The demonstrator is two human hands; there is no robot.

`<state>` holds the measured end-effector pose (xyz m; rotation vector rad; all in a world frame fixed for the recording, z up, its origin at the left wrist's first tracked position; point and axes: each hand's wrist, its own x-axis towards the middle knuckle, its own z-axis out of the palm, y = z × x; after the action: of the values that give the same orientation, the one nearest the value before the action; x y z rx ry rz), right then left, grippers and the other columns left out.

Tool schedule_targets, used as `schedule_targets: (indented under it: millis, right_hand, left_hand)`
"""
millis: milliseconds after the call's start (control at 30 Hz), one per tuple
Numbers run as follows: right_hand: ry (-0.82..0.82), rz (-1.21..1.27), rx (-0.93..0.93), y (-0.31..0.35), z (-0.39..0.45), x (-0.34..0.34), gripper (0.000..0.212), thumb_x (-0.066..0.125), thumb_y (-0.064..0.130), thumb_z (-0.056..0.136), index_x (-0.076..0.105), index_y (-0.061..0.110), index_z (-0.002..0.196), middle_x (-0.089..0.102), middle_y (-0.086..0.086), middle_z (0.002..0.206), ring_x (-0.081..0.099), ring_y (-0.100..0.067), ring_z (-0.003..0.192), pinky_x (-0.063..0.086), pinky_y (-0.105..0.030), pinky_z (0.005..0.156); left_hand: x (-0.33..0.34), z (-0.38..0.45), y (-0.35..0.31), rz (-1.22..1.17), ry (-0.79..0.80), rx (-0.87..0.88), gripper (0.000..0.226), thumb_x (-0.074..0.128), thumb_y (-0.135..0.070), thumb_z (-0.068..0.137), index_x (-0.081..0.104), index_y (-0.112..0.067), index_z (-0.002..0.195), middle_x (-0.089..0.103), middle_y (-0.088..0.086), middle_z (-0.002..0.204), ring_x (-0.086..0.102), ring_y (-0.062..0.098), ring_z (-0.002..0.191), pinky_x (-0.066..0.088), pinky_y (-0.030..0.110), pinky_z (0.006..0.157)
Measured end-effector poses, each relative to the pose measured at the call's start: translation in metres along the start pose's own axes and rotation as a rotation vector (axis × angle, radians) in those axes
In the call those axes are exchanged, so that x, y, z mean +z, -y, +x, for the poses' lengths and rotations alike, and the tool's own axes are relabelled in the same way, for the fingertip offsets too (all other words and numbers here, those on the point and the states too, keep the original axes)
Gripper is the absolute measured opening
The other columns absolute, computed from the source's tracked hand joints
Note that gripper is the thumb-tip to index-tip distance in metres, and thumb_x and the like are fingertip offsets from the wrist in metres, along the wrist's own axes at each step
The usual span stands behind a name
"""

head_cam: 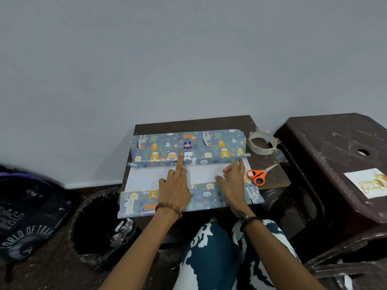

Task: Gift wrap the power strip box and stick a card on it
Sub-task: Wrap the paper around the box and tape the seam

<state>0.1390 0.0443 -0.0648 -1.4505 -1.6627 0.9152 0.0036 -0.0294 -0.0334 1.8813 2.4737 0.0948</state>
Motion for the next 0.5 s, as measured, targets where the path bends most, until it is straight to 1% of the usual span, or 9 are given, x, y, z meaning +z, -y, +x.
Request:
schedule_targets:
  millis: [100, 167, 267, 300, 333, 367, 400, 433, 500]
  right_hand:
    - [-0.004, 0.003, -0.01, 0.001, -0.001, -0.001, 0.03, 0.062, 0.0, 0.083, 0.036, 0.016, 0.081, 0.005, -0.009, 0.156, 0.036, -0.03, 0.134, 0.044, -0.036, 0.086]
    - [0.001, 0.003, -0.019, 0.001, -0.002, 0.0, 0.031, 0.061, 0.0, 0.083, 0.037, 0.019, 0.081, 0.01, -0.013, 0.155, 0.031, -0.028, 0.136, 0.042, -0.035, 0.087]
    - [-0.015, 0.048, -0.032, 0.004, -0.01, 0.001, 0.04, 0.058, 0.0, 0.083, 0.034, 0.031, 0.081, 0.034, -0.022, 0.141, 0.038, -0.033, 0.13, 0.043, -0.038, 0.089]
    - [-0.036, 0.059, -0.047, 0.006, -0.017, 0.001, 0.038, 0.056, 0.0, 0.084, 0.035, 0.031, 0.084, 0.042, -0.019, 0.133, 0.04, -0.032, 0.127, 0.042, -0.037, 0.089]
    - [-0.056, 0.062, -0.076, 0.01, -0.026, 0.001, 0.032, 0.054, 0.0, 0.085, 0.038, 0.028, 0.088, 0.047, -0.012, 0.123, 0.043, -0.029, 0.122, 0.041, -0.032, 0.086]
    - [-0.068, 0.052, -0.118, 0.015, -0.036, 0.001, 0.027, 0.051, 0.0, 0.086, 0.04, 0.024, 0.092, 0.049, -0.004, 0.113, 0.045, -0.024, 0.113, 0.039, -0.024, 0.081]
    - [-0.072, 0.031, -0.166, 0.021, -0.044, 0.003, 0.023, 0.049, 0.0, 0.087, 0.043, 0.021, 0.094, 0.048, 0.002, 0.106, 0.047, -0.019, 0.103, 0.038, -0.02, 0.075]
    - [-0.072, 0.002, -0.218, 0.028, -0.05, 0.004, 0.022, 0.047, -0.001, 0.088, 0.046, 0.02, 0.095, 0.048, 0.004, 0.102, 0.048, -0.015, 0.095, 0.038, -0.021, 0.07]
    - [-0.093, -0.109, -0.368, 0.042, -0.052, 0.007, 0.023, 0.049, -0.007, 0.085, 0.054, 0.014, 0.093, 0.055, 0.001, 0.099, 0.051, -0.016, 0.089, 0.043, -0.027, 0.067]
  left_hand:
    - [-0.001, 0.001, -0.001, -0.006, 0.001, 0.001, 0.036, 0.046, -0.016, 0.088, 0.043, -0.011, 0.124, -0.022, -0.006, 0.155, 0.04, 0.021, 0.115, 0.033, 0.031, 0.077]
    - [-0.001, 0.001, -0.001, -0.011, 0.0, -0.003, 0.037, 0.046, -0.016, 0.088, 0.042, -0.012, 0.125, -0.022, -0.007, 0.154, 0.04, 0.021, 0.115, 0.035, 0.032, 0.078]
    - [-0.001, 0.0, -0.001, -0.021, 0.006, -0.011, 0.036, 0.046, -0.015, 0.087, 0.042, -0.012, 0.123, -0.023, -0.007, 0.154, 0.039, 0.021, 0.114, 0.032, 0.032, 0.075]
    - [-0.001, 0.0, -0.001, -0.023, 0.005, -0.014, 0.037, 0.046, -0.015, 0.087, 0.041, -0.011, 0.124, -0.023, -0.008, 0.154, 0.039, 0.021, 0.114, 0.031, 0.031, 0.074]
    - [-0.001, 0.0, -0.001, -0.022, 0.004, -0.017, 0.038, 0.047, -0.015, 0.087, 0.041, -0.011, 0.125, -0.023, -0.008, 0.154, 0.039, 0.021, 0.114, 0.03, 0.031, 0.073]
    - [-0.001, 0.0, -0.001, -0.02, 0.003, -0.018, 0.039, 0.048, -0.017, 0.087, 0.041, -0.012, 0.125, -0.023, -0.008, 0.154, 0.039, 0.021, 0.113, 0.03, 0.031, 0.073]
    - [-0.002, 0.0, -0.002, -0.019, 0.004, -0.019, 0.038, 0.05, -0.019, 0.087, 0.041, -0.012, 0.124, -0.023, -0.008, 0.154, 0.039, 0.021, 0.113, 0.03, 0.031, 0.073]
    - [-0.002, 0.0, -0.002, -0.019, 0.008, -0.018, 0.037, 0.051, -0.02, 0.087, 0.043, -0.012, 0.122, -0.024, -0.008, 0.154, 0.039, 0.021, 0.113, 0.031, 0.031, 0.073]
    - [-0.002, 0.0, -0.002, -0.022, 0.015, -0.015, 0.031, 0.052, -0.023, 0.088, 0.046, -0.013, 0.117, -0.024, -0.008, 0.154, 0.04, 0.022, 0.114, 0.033, 0.033, 0.075]
